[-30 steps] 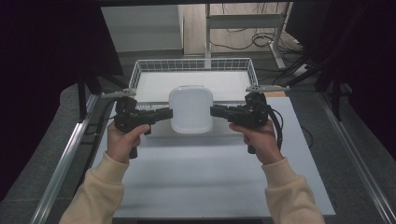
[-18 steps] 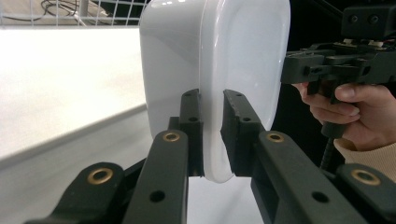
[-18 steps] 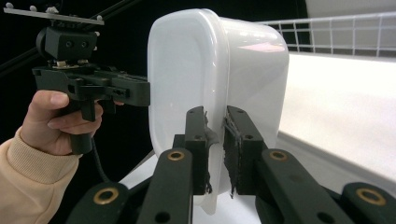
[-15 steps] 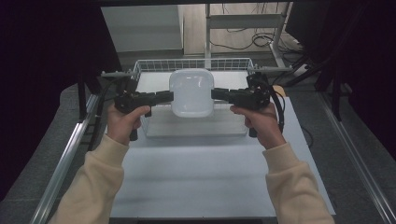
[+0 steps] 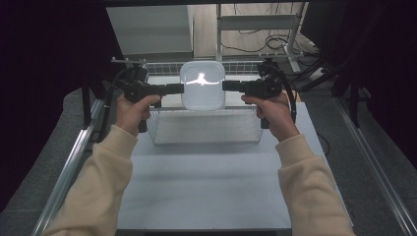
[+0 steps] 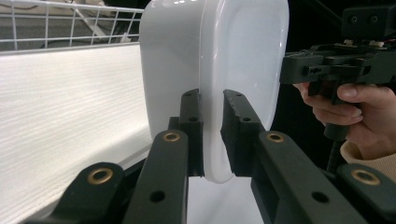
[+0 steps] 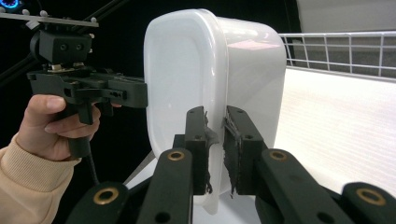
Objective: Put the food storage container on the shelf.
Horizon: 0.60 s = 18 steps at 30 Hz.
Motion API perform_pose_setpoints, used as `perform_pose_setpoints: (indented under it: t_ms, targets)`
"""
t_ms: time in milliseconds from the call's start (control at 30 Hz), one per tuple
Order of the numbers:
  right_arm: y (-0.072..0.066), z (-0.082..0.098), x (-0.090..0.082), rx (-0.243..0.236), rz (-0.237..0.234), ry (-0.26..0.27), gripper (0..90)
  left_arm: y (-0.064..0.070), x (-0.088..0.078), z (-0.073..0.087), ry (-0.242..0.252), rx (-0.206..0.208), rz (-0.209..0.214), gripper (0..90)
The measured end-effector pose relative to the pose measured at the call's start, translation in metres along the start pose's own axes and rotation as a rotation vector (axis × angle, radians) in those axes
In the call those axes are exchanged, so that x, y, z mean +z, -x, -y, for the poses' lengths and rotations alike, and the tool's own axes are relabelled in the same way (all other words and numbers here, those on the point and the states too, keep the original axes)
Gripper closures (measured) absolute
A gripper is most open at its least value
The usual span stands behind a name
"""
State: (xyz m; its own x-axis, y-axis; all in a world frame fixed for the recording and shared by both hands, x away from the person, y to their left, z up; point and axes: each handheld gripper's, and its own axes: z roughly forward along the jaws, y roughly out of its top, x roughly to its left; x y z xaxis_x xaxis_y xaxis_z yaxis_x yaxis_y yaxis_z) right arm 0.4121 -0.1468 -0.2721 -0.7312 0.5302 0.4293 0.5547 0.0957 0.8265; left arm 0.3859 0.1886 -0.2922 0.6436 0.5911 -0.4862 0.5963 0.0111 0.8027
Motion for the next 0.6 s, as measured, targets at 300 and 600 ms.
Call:
perform_pose_setpoints:
  t_ms: [300,600]
  targets:
    - [0.018,-0.002,0.010,0.071,0.002,-0.017,79.5,-0.018,0.014,-0.007,-0.032,-0.051,0.004,79.0]
    - [0.037,-0.003,0.025,0.146,0.037,-0.058,76.3,-0.036,0.029,-0.012,-0.066,-0.134,0.012,78.0]
